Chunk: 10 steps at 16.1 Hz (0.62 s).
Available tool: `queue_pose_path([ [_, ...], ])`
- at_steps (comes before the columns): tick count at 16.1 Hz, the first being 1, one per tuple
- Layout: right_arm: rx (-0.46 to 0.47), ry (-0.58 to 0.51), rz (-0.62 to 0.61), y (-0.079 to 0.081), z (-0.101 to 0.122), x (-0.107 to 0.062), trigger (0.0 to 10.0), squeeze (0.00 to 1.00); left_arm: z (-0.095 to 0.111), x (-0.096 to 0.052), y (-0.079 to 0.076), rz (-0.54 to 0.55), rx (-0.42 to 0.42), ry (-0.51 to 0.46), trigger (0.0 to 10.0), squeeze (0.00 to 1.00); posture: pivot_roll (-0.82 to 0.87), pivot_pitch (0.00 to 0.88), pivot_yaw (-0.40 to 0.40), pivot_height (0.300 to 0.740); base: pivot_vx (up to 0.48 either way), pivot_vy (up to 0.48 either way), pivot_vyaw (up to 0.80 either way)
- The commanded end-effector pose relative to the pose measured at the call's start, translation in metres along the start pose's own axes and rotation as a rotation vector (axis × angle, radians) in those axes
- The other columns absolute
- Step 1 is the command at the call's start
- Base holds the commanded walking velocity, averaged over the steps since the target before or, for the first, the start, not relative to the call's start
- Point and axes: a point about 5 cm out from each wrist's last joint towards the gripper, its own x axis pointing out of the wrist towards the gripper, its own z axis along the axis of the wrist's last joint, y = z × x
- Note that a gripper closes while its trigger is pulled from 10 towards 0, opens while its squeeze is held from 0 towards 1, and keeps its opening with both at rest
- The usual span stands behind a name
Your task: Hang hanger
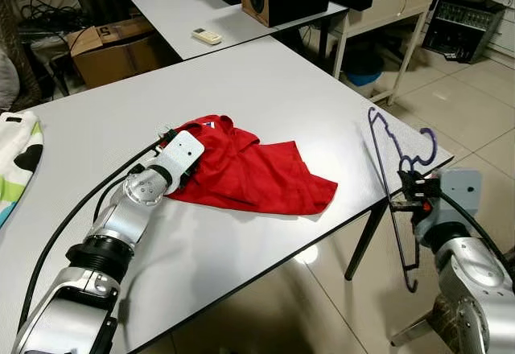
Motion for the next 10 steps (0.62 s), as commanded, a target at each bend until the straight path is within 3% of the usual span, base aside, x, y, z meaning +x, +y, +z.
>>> queue_pose_path([
  [1,-0.014,0.029,-0.017,-0.0046,-0.0055,0.0005,10.0,0.0,-0.0042,-0.0016,0.0109,0.051,-0.015,0.017,0.0,0.0,-0.16,0.0,0.075,0.74,0.0,0.0,0.0],
  [6,-0.031,0.023,-0.004,-0.0024,-0.0051,0.0029,10.0,0.0,-0.0094,-0.0061,0.0166,0.08,-0.098,0.004,0.0,0.0,-0.15,0.0,0.063,0.74,0.0,0.0,0.0],
  [10,-0.036,0.011,0.006,0.0004,-0.0034,0.0048,10.0,0.0,-0.0135,-0.0063,0.0145,0.073,-0.11,0.019,0.0,0.0,-0.15,0.0,0.069,0.74,0.0,0.0,0.0],
])
